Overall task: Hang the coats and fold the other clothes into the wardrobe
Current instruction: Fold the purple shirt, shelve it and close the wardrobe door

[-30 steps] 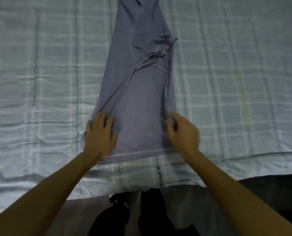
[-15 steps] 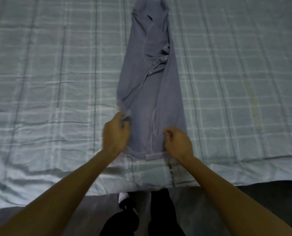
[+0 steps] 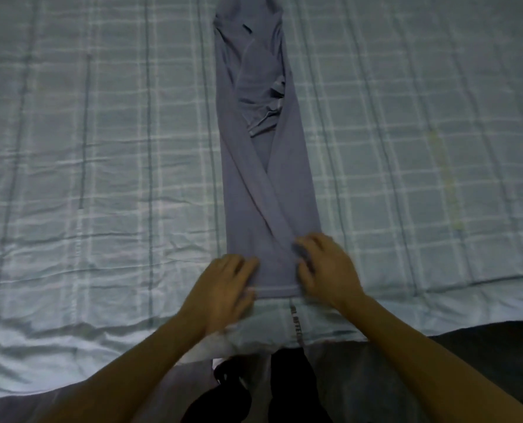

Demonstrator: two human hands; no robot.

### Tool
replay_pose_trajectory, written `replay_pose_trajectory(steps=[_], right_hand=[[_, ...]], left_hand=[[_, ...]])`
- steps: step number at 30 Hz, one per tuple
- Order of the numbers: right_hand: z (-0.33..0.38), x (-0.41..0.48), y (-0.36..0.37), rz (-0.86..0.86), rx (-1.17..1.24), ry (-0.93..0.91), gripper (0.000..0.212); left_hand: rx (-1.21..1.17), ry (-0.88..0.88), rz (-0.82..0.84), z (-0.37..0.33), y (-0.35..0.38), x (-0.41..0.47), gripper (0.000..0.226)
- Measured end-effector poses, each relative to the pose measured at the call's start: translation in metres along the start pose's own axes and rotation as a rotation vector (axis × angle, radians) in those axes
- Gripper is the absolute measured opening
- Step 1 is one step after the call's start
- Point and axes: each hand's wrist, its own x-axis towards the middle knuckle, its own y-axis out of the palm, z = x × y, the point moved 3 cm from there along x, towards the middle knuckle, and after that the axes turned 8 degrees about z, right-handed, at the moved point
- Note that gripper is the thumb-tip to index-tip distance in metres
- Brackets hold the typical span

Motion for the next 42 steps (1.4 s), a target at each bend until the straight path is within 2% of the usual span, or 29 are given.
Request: replay_pose_trajectory(steps=[2, 5, 8, 10, 13, 16, 18, 20, 21, 22, 23, 25, 26, 27, 28, 30, 32, 36, 38, 41, 42], right_hand=[[0.007, -0.004, 0.024, 0.160, -0.093, -0.221, 0.058], [0.005, -0.011, 0.047, 0.314, -0.202, -0.281, 0.077], [-0.002, -0.010, 0.047, 0.260, -0.245, -0.246, 0.067], [0.001, -0.006, 0.043, 0.230, -0.275, -0.265, 0.057], [0.011, 0.000, 0.035, 0.138, -0.182, -0.198, 0.035], [0.024, 0.011, 0.014, 0.258, -0.028, 0.003, 0.017], [0.030, 0.019, 0.000, 0.370, -0.001, 0.055, 0.035], [0.040, 0.028, -0.021, 0.507, 0.032, 0.117, 0.027], [0.043, 0.035, -0.035, 0.477, 0.032, 0.156, 0.021], [0.046, 0.042, -0.053, 0.345, -0.007, 0.177, 0.018], [0.046, 0.050, -0.069, 0.147, -0.054, 0.193, 0.016], [0.045, 0.068, -0.098, -0.286, -0.013, 0.184, 0.021], [0.044, 0.074, -0.105, -0.445, 0.039, 0.151, 0.025], [0.042, 0.080, -0.109, -0.536, 0.084, 0.133, 0.029], [0.040, 0.084, -0.106, -0.547, 0.108, 0.123, 0.032], [0.033, 0.090, -0.086, -0.439, 0.079, 0.065, 0.036], [0.022, 0.090, -0.051, -0.255, 0.011, -0.026, 0.041], [-0.001, 0.082, 0.022, 0.090, -0.130, -0.121, 0.067], [-0.005, 0.082, 0.039, 0.086, -0.162, -0.135, 0.063], [-0.002, 0.093, 0.033, -0.117, -0.174, -0.150, 0.036], [0.000, 0.097, 0.028, -0.178, -0.159, -0.147, 0.028]], left_hand=[[0.134, 0.050, 0.094, 0.006, 0.016, -0.002, 0.068], [0.144, 0.032, 0.139, 0.010, 0.030, 0.010, 0.074], [0.172, 0.010, 0.111, 0.008, 0.026, 0.026, 0.057], [0.182, 0.024, 0.014, 0.004, 0.024, 0.032, 0.042], [0.081, 0.001, -0.007, 0.001, 0.014, 0.036, 0.037], [-0.238, -0.084, 0.171, -0.001, 0.000, 0.032, 0.023], [-0.410, -0.167, 0.366, -0.003, -0.018, 0.032, 0.019], [-0.522, -0.174, 0.496, -0.004, -0.050, 0.036, 0.027], [-0.565, -0.186, 0.478, -0.001, -0.070, 0.041, 0.027], [-0.569, -0.205, 0.373, 0.003, -0.088, 0.049, 0.022], [-0.542, -0.239, 0.185, 0.010, -0.106, 0.058, 0.019], [-0.497, -0.366, -0.302, 0.029, -0.134, 0.072, 0.027], [-0.494, -0.419, -0.511, 0.034, -0.143, 0.076, 0.030], [-0.489, -0.458, -0.649, 0.037, -0.147, 0.078, 0.031], [-0.487, -0.487, -0.695, 0.039, -0.144, 0.080, 0.031], [-0.462, -0.490, -0.599, 0.040, -0.121, 0.083, 0.031], [-0.294, -0.391, -0.418, 0.035, -0.087, 0.082, 0.034], [0.006, -0.224, 0.022, 0.043, -0.012, 0.087, 0.061], [0.075, -0.186, 0.039, 0.052, 0.006, 0.090, 0.062], [0.112, -0.104, -0.106, 0.057, -0.003, 0.096, 0.045], [0.046, -0.109, -0.133, 0.059, -0.009, 0.099, 0.043]])
